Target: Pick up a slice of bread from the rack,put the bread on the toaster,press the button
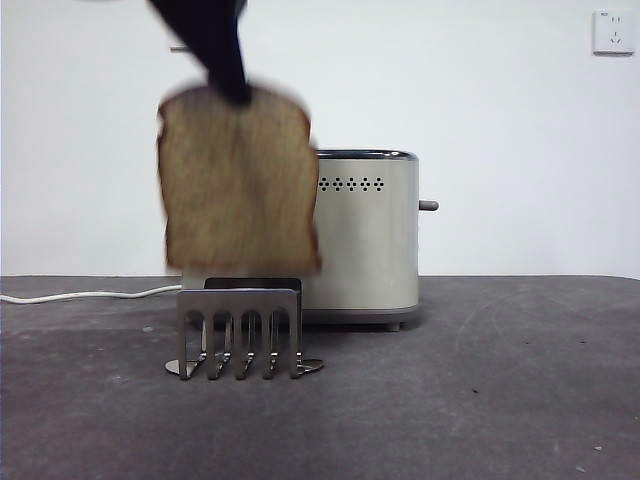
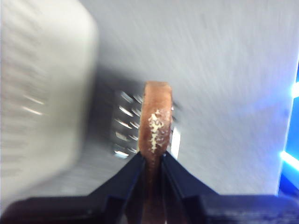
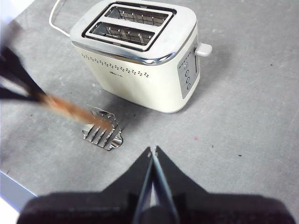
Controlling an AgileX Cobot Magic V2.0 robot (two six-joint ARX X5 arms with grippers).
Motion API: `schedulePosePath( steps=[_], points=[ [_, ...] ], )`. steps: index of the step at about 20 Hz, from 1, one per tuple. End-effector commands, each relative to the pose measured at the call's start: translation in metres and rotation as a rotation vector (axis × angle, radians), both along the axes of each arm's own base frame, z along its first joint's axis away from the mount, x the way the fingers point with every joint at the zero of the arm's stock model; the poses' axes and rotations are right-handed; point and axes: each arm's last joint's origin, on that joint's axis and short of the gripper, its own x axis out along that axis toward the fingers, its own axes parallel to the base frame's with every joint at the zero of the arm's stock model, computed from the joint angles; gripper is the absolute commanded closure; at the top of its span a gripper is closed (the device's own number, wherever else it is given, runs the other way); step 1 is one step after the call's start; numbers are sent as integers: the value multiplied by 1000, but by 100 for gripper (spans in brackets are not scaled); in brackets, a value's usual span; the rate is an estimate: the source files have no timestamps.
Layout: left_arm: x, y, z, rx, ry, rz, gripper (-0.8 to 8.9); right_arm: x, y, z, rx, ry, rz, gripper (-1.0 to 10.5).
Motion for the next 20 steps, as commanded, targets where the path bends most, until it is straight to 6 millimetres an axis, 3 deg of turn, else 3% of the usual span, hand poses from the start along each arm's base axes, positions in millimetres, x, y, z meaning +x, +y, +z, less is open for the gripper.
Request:
schedulePosePath(
  steps=[1, 7, 10, 13, 20],
  points=[
    [-6, 3, 29, -39, -41, -16, 822, 2, 1, 0, -3, 0, 7, 958],
    [-13, 11, 105, -185, -325, -2, 822, 2, 1, 0, -3, 2, 7, 958],
    [-12, 12, 126, -217, -473, -14, 823, 3, 1, 0, -3, 4, 7, 958],
    [-4, 10, 124, -172, -523, -16, 823, 3, 1, 0, -3, 4, 7, 958],
    [35, 3, 96, -100, -455, 10, 823, 6, 2, -2, -5, 19, 18, 958]
  ],
)
